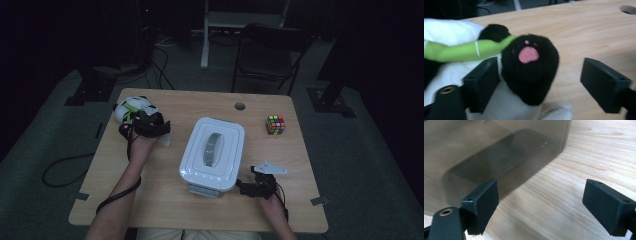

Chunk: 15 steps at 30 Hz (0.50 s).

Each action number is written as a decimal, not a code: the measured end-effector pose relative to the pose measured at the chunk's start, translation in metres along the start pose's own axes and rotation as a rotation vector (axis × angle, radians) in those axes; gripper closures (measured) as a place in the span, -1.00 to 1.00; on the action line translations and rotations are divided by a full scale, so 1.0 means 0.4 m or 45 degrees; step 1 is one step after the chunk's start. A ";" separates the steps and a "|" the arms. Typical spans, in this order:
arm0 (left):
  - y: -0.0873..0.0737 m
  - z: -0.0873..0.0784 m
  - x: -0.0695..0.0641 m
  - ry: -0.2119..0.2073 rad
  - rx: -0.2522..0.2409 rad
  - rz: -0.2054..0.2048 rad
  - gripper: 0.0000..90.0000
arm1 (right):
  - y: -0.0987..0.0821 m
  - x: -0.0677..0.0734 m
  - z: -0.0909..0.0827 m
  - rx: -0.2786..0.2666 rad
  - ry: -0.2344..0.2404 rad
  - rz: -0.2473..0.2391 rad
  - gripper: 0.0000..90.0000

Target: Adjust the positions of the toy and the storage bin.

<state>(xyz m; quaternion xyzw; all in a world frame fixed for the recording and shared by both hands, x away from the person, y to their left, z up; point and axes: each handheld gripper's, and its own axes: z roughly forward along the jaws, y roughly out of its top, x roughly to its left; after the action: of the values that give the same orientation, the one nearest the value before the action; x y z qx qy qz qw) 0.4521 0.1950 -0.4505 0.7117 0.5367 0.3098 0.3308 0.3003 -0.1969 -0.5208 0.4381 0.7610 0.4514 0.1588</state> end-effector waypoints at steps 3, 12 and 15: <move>-0.005 0.005 0.002 0.073 -0.020 0.032 -0.26 | 0.000 -0.001 0.000 0.004 -0.003 0.001 -0.70; -0.020 -0.027 0.021 -0.001 -0.040 0.017 0.35 | 0.000 -0.008 -0.003 0.016 -0.002 0.020 -0.70; -0.028 -0.047 0.028 -0.058 -0.024 0.036 0.40 | 0.000 -0.010 -0.004 0.015 -0.005 0.023 -0.70</move>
<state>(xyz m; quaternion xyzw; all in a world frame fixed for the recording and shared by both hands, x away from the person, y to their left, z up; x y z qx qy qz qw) 0.4335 0.2107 -0.4475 0.7228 0.5160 0.3034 0.3453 0.3016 -0.2011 -0.5205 0.4467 0.7595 0.4474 0.1534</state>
